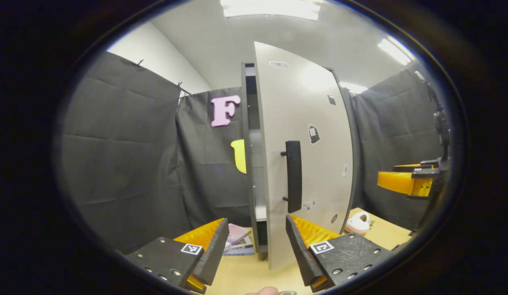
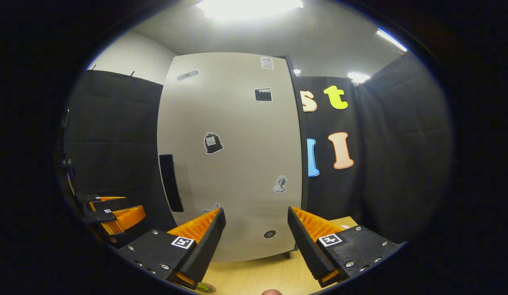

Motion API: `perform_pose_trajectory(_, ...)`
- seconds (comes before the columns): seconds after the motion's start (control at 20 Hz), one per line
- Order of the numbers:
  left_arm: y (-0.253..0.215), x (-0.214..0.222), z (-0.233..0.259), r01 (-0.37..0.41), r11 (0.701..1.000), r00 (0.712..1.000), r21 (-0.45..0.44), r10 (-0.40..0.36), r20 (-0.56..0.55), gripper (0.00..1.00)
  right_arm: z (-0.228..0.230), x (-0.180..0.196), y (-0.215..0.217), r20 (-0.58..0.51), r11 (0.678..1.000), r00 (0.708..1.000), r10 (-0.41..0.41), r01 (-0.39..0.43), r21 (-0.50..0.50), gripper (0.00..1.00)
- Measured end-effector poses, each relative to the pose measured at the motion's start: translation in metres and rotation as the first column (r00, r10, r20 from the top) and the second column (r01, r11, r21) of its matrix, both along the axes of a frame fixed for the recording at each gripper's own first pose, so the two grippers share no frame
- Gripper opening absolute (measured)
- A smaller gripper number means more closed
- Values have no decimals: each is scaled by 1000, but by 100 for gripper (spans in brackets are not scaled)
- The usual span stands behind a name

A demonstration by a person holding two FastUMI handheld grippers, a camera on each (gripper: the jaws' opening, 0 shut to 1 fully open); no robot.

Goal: Open the cabinet door with the right hand, grasp the bottle in the cabinet with the left hand and place it on the coaster, then close the cabinet door with the right hand.

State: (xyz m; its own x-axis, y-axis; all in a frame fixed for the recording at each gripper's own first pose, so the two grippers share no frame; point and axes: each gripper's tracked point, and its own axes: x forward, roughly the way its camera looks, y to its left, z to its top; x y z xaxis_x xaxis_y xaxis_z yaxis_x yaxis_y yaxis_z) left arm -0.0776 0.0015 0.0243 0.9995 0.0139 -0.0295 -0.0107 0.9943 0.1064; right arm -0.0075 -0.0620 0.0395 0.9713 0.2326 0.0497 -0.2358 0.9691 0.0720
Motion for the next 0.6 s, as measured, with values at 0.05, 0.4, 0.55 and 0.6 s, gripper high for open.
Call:
perform_pose_trajectory(0.05, -3, 0, -1, 1, 1000, 1000, -1, -1, 1, 77, 2, -2, -2, 8, 1000, 1000, -4, 4, 10, 90)
perform_pose_trajectory(0.4, -16, 2, 1, 11, 1000, 1000, -16, -11, 4, 84, 11, -8, -25, 54, 998, 997, -52, 49, 42, 94)
perform_pose_trajectory(0.55, -23, 3, 0, 19, 1000, 1000, -13, -19, 5, 83, 19, -11, -32, 99, 997, 993, -61, 57, 48, 93)
perform_pose_trajectory(0.6, -25, 4, -1, 24, 1000, 1000, -12, -24, 3, 83, 19, -12, -35, 106, 997, 992, -66, 62, 41, 93)
